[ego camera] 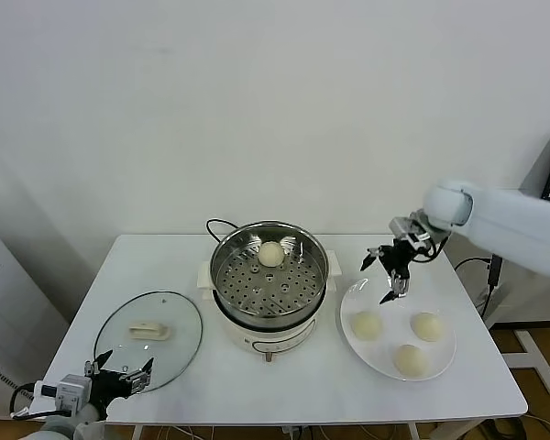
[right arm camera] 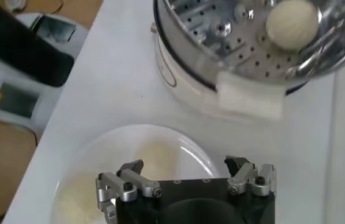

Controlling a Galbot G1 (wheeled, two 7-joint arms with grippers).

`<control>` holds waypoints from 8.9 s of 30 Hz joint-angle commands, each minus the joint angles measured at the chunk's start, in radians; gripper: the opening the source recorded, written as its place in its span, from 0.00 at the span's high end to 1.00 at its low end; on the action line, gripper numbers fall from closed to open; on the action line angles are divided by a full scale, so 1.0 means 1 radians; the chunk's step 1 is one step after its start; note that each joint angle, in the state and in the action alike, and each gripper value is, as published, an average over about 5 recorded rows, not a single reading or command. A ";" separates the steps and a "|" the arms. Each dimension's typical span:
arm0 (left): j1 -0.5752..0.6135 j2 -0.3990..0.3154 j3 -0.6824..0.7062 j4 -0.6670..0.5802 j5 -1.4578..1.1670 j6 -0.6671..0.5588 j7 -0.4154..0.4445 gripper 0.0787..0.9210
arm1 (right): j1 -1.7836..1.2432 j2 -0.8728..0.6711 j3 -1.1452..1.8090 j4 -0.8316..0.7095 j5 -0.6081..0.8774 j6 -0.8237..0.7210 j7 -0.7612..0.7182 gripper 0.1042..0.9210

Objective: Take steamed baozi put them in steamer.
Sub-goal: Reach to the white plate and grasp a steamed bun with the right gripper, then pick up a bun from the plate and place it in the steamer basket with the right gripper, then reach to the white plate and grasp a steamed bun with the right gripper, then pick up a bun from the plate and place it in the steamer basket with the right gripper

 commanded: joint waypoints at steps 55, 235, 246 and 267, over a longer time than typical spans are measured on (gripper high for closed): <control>0.005 0.009 -0.003 -0.028 -0.003 0.011 -0.010 0.12 | 0.429 0.015 -0.203 0.140 0.327 -0.209 -0.055 0.66; -0.052 0.051 0.037 -0.012 -0.043 0.032 -0.028 0.12 | 0.017 0.421 0.332 0.139 -0.566 0.815 -0.063 0.48; -0.053 0.049 0.037 -0.012 -0.044 0.030 -0.027 0.12 | -0.088 0.416 0.377 0.148 -0.738 0.824 -0.072 0.48; -0.050 0.052 0.019 -0.006 -0.056 0.027 -0.024 0.12 | -0.098 0.364 0.421 0.125 -0.727 0.763 -0.062 0.16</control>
